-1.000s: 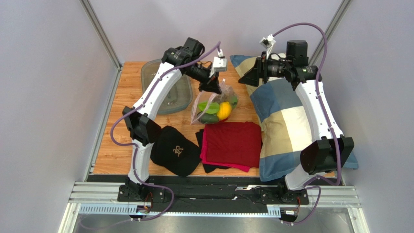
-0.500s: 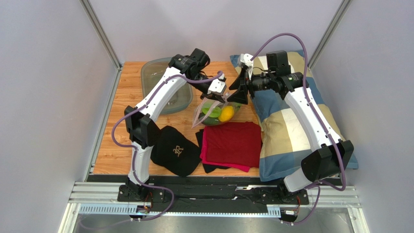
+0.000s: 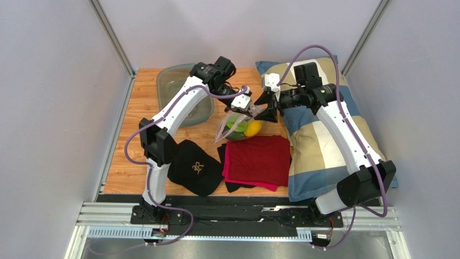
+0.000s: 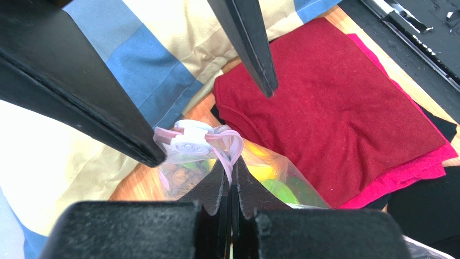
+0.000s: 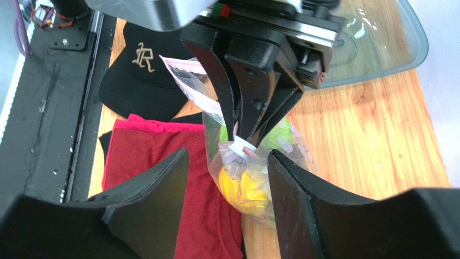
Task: Place the food in the zip-top bag and seal the zipper
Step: Zip the zipper food storage bag at the center of the board.
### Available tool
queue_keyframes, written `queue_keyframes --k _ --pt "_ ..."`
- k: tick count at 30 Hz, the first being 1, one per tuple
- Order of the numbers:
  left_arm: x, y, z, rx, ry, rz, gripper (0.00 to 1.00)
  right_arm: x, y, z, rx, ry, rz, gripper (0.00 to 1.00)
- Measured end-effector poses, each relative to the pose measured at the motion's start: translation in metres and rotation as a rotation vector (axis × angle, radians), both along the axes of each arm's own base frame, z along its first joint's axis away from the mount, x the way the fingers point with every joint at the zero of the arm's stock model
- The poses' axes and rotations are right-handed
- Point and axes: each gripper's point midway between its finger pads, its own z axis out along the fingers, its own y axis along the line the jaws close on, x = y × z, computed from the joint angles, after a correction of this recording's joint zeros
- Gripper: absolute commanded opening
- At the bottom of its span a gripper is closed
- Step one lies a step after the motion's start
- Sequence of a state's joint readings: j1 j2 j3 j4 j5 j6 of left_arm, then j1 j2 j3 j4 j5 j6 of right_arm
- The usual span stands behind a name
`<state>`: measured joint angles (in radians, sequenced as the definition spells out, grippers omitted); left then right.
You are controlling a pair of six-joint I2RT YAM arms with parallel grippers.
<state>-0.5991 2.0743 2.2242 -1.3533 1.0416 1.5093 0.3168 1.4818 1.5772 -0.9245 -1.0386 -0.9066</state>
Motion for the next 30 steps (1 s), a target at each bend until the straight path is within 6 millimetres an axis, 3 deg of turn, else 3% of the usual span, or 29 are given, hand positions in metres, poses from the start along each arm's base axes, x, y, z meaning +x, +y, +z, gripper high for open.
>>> queue_keyframes --k 5,6,8,10,11,14,17,18,19,21,25,26,30 --pt "-0.003 0.000 -0.002 0.006 0.006 -0.005 0.02 -0.001 0.003 -0.004 -0.017 -0.045 0.027 0.37" --pt "-0.003 0.001 -0.002 0.007 0.008 -0.005 0.02 0.000 0.003 -0.004 -0.020 -0.057 0.030 0.27" --pt "-0.005 0.001 -0.003 0.010 0.012 -0.006 0.05 0.001 0.003 -0.005 -0.028 -0.078 0.035 0.17" --pt "-0.006 0.002 -0.004 0.015 0.017 -0.006 0.11 0.001 0.002 -0.006 -0.039 -0.092 0.038 0.06" --pt "-0.006 0.003 -0.005 0.017 0.018 -0.006 0.24 0.001 0.002 -0.007 -0.044 -0.097 0.040 0.01" --pt "-0.006 0.005 -0.004 0.023 0.020 0.003 0.38 0.002 0.001 -0.009 -0.057 -0.104 0.038 0.00" --pt "-0.007 0.008 -0.001 0.032 0.052 0.031 0.45 0.003 0.000 -0.010 -0.063 -0.106 0.034 0.00" --pt "-0.008 0.012 0.001 0.045 0.094 0.064 0.51 0.003 0.001 -0.011 -0.066 -0.106 0.033 0.00" --pt "-0.009 0.016 0.003 0.059 0.139 0.097 0.66 0.003 0.001 -0.011 -0.067 -0.099 0.028 0.00" --pt "-0.009 0.028 0.009 0.080 0.245 0.186 0.70 0.006 0.001 -0.009 -0.063 -0.088 0.005 0.00" --pt "0.018 0.060 0.032 0.033 0.374 0.427 0.78 0.024 0.003 0.001 -0.036 -0.055 -0.095 0.00" --pt "0.026 0.069 0.040 0.010 0.388 0.486 0.97 0.029 0.005 0.003 -0.027 -0.043 -0.119 0.00" --pt "0.037 0.081 0.066 -0.058 0.390 0.628 0.98 0.055 0.012 0.023 0.027 -0.008 -0.207 0.00"
